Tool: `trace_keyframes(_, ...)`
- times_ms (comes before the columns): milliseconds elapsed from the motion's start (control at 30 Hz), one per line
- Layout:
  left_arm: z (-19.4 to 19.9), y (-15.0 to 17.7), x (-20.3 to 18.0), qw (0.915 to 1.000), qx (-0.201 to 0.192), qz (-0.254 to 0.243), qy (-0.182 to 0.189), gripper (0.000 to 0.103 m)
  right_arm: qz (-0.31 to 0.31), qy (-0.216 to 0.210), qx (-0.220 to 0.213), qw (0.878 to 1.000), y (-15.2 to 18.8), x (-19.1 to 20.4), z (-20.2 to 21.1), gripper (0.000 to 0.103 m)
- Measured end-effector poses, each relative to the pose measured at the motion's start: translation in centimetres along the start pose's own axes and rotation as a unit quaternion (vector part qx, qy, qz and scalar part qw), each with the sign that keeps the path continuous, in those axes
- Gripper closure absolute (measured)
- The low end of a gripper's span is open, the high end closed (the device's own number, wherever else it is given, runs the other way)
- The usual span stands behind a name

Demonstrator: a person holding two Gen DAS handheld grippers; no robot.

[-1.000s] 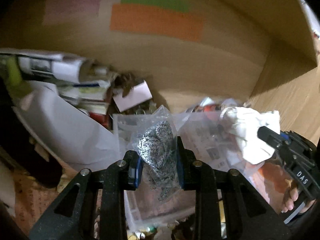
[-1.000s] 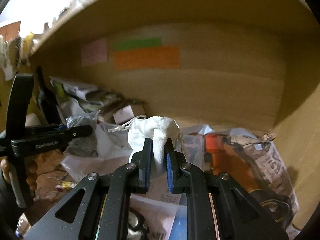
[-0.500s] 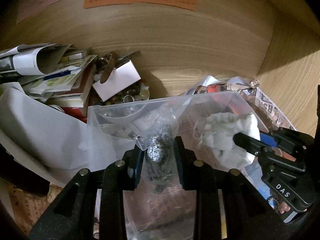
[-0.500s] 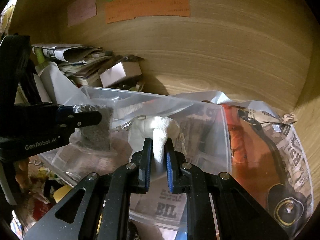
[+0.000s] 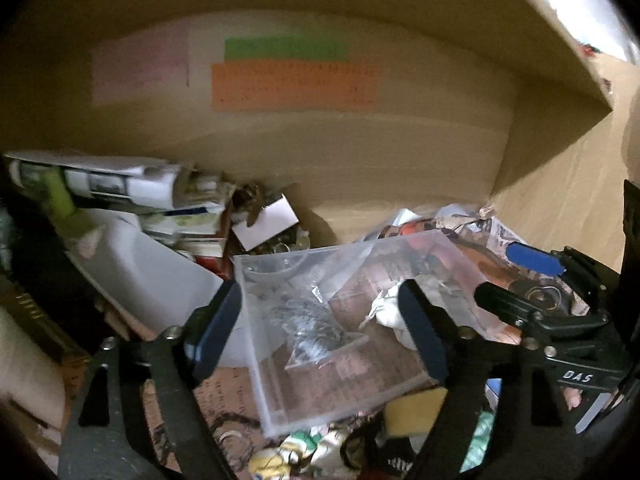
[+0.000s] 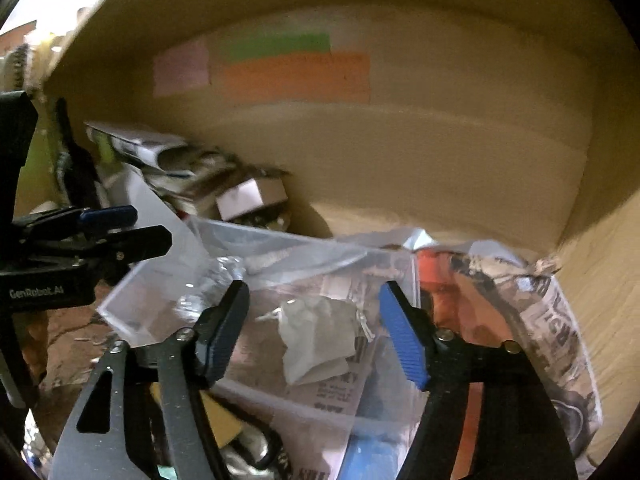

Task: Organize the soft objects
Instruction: 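Carry both items over the clear box and open both tools to drop them, then grasp the floral scrunchie with the left tool while the right tool grasps the yellow sponge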

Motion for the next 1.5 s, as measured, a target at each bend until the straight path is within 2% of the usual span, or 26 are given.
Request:
trace_keyframes(167, 1.8, 1.3, 1.1, 0.9999, -0.008, 0.005, -0.007, 0.007, 0.012, -0.012, -0.016, 1.0, 0.3, 1.4, 2.3, 0.029)
trace_keyframes(333, 2.2, 4.3, 2.3, 0.9997, 0.018, 0.012, -0.009, 0.006, 0.015, -0.026, -0.016, 0.999, 1.5, 2.7, 3.6, 0.026)
trace_keyframes(667, 0.6, 10.5, 2.8, 0.9953, 0.095, 0.017, -0.007, 0.006, 0.001, -0.064, 0.045, 0.997, 5.4, 4.3, 1.4, 0.026)
trace_keyframes(933, -1.0, 13.5, 1.8, 0.99, 0.141, 0.005, 0.012, 0.006, -0.009, -0.09, 0.094, 0.991, 7.4, 5.2, -1.4, 0.027)
trace_keyframes(1000, -1.7, 14.0, 1.6, 0.9882, 0.152, 0.007, 0.016, 0.007, -0.011, -0.095, 0.103, 0.99, 7.8, 5.2, -2.1, 0.03)
trace_keyframes(1033, -1.9, 14.0, 1.7, 0.9882, 0.152, 0.009, 0.016, 0.011, -0.012, -0.097, 0.107, 0.989, 7.9, 5.3, -2.3, 0.032)
trace_keyframes(1167, -2.5, 14.5, 1.4, 0.9859, 0.164, 0.01, 0.033, 0.035, -0.013, -0.111, 0.118, 0.987, 8.5, 5.5, -2.7, 0.053)
trace_keyframes(1200, -2.6, 14.4, 1.5, 0.9861, 0.162, 0.012, 0.034, 0.037, -0.012, -0.113, 0.12, 0.986, 8.6, 5.6, -2.8, 0.057)
trace_keyframes(1267, -2.3, 14.3, 1.5, 0.9868, 0.157, 0.014, 0.037, 0.052, -0.008, -0.113, 0.118, 0.987, 8.7, 5.7, -2.8, 0.059)
trace_keyframes(1367, -1.6, 14.3, 1.4, 0.9874, 0.153, 0.012, 0.038, 0.067, -0.003, -0.112, 0.11, 0.988, 8.6, 5.9, -2.4, 0.063)
trace_keyframes(1500, 0.5, 14.0, 1.9, 0.9898, 0.138, 0.013, 0.031, 0.073, -0.005, -0.112, 0.094, 0.989, 8.1, 5.7, -1.8, 0.064)
Point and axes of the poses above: each gripper's, at about its wrist camera, not at the fingertips, and z roughly against the way its jaws point, x to its left, y to its underside, the point moved 6 cm from there along -z, roughly the way its jaws point, and after that the axes turned 9 degrees about -y, right-handed, at the moved point
